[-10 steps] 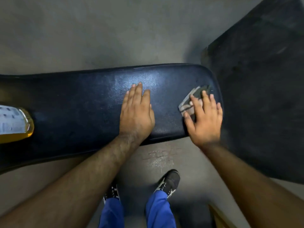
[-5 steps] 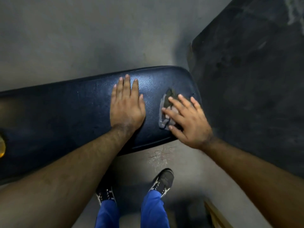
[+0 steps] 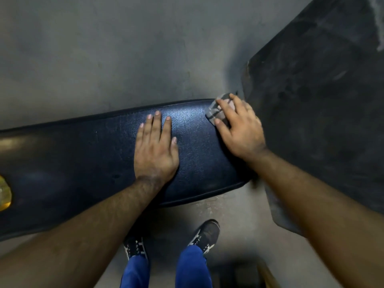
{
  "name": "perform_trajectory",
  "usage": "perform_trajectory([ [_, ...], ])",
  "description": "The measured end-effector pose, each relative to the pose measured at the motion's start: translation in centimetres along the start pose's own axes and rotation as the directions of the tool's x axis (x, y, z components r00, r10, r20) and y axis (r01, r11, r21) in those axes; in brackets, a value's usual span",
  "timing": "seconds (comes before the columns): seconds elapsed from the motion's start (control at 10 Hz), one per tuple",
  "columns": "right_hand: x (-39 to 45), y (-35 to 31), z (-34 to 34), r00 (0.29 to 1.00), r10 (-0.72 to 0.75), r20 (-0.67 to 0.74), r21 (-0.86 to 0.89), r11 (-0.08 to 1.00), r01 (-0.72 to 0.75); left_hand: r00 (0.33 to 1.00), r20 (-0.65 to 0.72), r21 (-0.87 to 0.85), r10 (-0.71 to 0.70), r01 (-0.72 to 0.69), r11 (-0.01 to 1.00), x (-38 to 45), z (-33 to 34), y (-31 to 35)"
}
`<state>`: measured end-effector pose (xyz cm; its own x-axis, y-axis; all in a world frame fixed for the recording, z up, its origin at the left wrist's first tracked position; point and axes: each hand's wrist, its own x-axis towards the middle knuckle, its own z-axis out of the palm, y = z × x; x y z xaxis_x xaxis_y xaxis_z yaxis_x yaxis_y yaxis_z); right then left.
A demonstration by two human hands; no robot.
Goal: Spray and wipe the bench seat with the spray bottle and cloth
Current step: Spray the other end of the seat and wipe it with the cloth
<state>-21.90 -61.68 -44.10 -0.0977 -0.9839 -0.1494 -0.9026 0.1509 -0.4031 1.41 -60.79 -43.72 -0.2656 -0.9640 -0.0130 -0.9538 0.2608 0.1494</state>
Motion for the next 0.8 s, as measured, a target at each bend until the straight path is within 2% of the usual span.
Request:
perform_trajectory([
  [0.1,3.3,2.1,-0.7,0.985,0.164,0.056,0.139,0.976,-0.170,1.000,-0.019,0.012,0.001,0.000,1.000,0.0,0.2,0.0],
  [0.2,2.8,-1.1,0.2,0.986,0.164,-0.018,0.041,0.986,-0.163,0.999,-0.031,0.013,0.006,-0.006,1.000,0.0,0.3,0.1],
  [0.3,0.2,-0.1,-0.2,0.990,-0.144,-0.003,-0.036,0.989,0.144,0.999,-0.036,0.027,0.004,-0.003,1.000,0.1,0.3,0.0],
  [0.4,2.8,0.7,-0.4,0.999,0.038,-0.010,0.056,0.998,-0.037,0.999,-0.044,0.026,0.006,-0.005,1.000,0.1,0.4,0.0],
  [0.5,1.3,-3.5,0.9,0.999,-0.004,-0.039,-0.051,0.999,0.002,0.999,-0.050,0.019,0.000,0.001,1.000,0.0,0.4,-0.1],
  [0.6,-1.1,-2.7,1.4,0.945,-0.328,0.021,-0.120,0.937,0.328,0.999,-0.054,0.026,0.007,-0.005,1.000,0.0,0.4,-0.1],
  [0.7,1.9,-1.7,0.5,0.999,0.036,-0.012,-0.050,0.998,-0.037,0.998,-0.058,0.016,0.004,-0.003,1.000,0.0,0.6,-0.1],
  [0.8,-1.1,-4.4,1.6,1.000,0.003,-0.031,-0.087,0.996,-0.005,0.999,-0.052,0.007,0.005,-0.005,1.000,0.0,0.5,-0.1],
])
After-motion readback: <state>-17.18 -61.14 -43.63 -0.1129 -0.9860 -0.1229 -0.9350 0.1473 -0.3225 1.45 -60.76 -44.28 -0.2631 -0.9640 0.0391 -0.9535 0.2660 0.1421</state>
